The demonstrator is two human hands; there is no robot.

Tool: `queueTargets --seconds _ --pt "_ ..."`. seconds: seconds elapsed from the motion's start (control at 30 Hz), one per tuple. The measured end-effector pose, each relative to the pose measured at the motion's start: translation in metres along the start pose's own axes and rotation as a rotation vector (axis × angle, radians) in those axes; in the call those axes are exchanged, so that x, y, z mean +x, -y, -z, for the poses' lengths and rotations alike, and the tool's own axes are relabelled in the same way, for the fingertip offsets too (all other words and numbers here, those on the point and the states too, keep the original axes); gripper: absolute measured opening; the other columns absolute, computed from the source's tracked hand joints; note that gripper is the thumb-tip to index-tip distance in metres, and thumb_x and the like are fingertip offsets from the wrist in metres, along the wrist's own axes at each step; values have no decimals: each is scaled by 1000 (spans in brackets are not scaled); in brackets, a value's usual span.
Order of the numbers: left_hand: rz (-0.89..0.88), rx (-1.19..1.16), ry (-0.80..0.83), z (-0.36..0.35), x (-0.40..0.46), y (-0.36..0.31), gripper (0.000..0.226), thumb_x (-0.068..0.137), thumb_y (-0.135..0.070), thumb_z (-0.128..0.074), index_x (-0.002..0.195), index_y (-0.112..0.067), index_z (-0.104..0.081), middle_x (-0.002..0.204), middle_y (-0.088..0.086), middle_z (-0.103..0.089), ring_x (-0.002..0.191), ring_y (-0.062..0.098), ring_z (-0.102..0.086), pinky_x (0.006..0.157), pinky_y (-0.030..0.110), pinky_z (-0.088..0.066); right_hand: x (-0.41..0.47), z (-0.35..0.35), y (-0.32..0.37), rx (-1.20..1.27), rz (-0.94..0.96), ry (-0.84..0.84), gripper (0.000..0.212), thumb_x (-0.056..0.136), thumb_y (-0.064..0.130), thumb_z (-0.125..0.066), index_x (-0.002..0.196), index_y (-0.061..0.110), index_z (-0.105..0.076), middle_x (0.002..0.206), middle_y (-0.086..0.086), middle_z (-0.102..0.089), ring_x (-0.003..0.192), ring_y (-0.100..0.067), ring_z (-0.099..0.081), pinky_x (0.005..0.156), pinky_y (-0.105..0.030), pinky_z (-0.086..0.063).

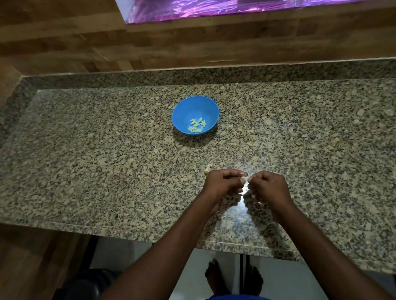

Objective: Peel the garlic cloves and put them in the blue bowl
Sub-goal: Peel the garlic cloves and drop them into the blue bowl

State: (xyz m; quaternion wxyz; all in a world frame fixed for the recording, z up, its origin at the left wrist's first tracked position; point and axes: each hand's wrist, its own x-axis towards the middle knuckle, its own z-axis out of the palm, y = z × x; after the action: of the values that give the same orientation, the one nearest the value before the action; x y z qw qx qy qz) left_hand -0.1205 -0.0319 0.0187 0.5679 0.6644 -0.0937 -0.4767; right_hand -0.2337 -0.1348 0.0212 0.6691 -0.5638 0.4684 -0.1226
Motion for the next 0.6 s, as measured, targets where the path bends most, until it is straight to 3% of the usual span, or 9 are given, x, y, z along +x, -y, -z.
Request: queueTargets --seconds 0.13,0.2,0.33,0.43,0.6 --pt "-59 18 36 1 -3 2 20 86 3 -73 97 -13 -78 108 21 -74 86 26 -68 86 43 -58 -2 -2 6 135 -139 35 12 87 0 -61 77 -2 -67 62 -13 -60 50 -21 -52 45 -25 -43" --pt "-70 9 27 1 -3 4 18 88 -1 -72 101 -11 -78 105 16 -75 87 24 -68 84 43 -58 0 -3 7 191 -221 68 13 88 1 -60 77 0 -66 61 -9 -59 51 -19 -51 48 -27 -41" --pt "-72 -4 -5 0 -6 3 15 89 -6 -72 103 -8 -77 97 6 -77 79 13 -66 69 27 -55 -1 -4 9 220 -326 129 11 89 4 -56 81 2 -63 63 -7 -57 49 -15 -49 47 -25 -38" --pt "-61 -2 -22 2 -7 5 11 88 -6 -74 97 -10 -79 92 12 -76 74 14 -66 66 29 -56 -4 -4 12 90 -220 46 11 86 1 -60 77 -1 -66 62 -11 -60 48 -18 -51 47 -25 -38" --pt "-51 0 -70 3 -5 3 2 85 -10 -78 84 -12 -79 81 17 -73 71 25 -65 74 44 -59 -7 -3 6 -217 62 -54 10 82 6 -67 73 2 -70 63 -12 -70 48 -18 -65 48 -28 -51"
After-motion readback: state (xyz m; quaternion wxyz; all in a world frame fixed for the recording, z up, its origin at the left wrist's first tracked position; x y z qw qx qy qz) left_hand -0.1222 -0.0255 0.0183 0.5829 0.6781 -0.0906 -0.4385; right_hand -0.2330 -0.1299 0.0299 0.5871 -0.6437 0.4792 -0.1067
